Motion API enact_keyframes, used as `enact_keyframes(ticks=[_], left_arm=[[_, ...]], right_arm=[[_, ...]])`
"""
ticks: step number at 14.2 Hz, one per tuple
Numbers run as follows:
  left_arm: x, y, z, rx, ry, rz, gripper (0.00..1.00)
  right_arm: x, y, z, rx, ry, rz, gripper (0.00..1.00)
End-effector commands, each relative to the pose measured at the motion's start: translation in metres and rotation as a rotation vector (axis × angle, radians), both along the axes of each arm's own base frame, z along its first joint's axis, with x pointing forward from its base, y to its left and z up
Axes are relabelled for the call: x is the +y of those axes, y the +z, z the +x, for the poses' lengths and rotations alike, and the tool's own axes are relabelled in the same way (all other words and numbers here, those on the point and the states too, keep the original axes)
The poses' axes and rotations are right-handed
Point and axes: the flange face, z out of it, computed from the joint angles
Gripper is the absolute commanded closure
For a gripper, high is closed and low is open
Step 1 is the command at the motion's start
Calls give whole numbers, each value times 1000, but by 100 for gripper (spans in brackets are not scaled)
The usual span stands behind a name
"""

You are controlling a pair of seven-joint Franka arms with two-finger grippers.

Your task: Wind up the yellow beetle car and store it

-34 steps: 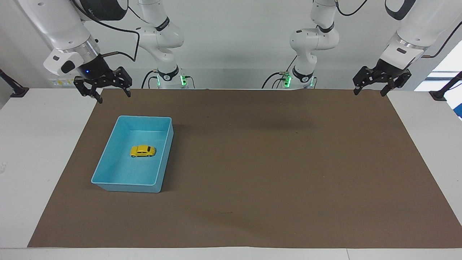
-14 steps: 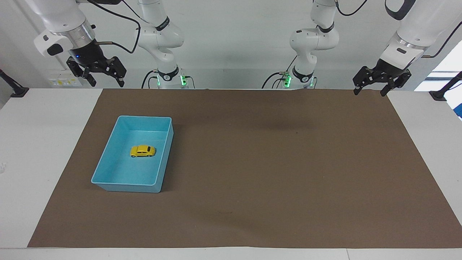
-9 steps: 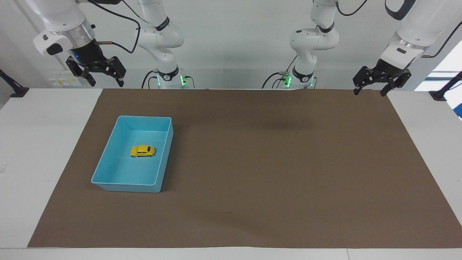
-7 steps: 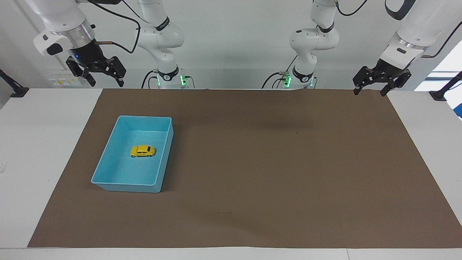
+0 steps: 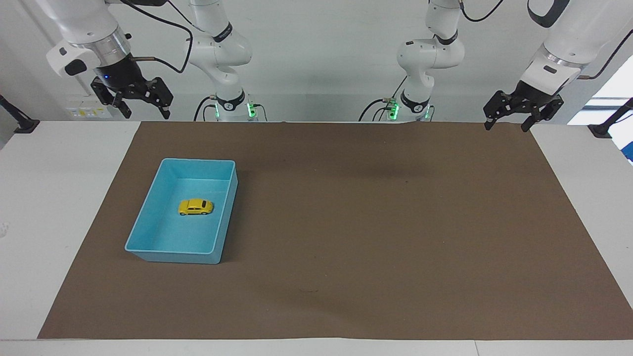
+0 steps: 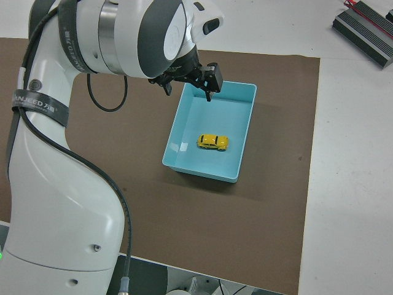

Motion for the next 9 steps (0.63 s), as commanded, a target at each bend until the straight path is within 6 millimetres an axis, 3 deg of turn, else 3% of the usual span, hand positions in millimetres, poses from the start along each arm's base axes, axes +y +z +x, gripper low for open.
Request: enact_keyframes(ticks=[1,9], left_arm=[[4,6,-2,-10,0,9,0],[3,5,-1,-9,-2,9,0]], right_arm=[[3,6,-3,-23,-21,4,0],[3,5,-2,-25,-11,6,0]])
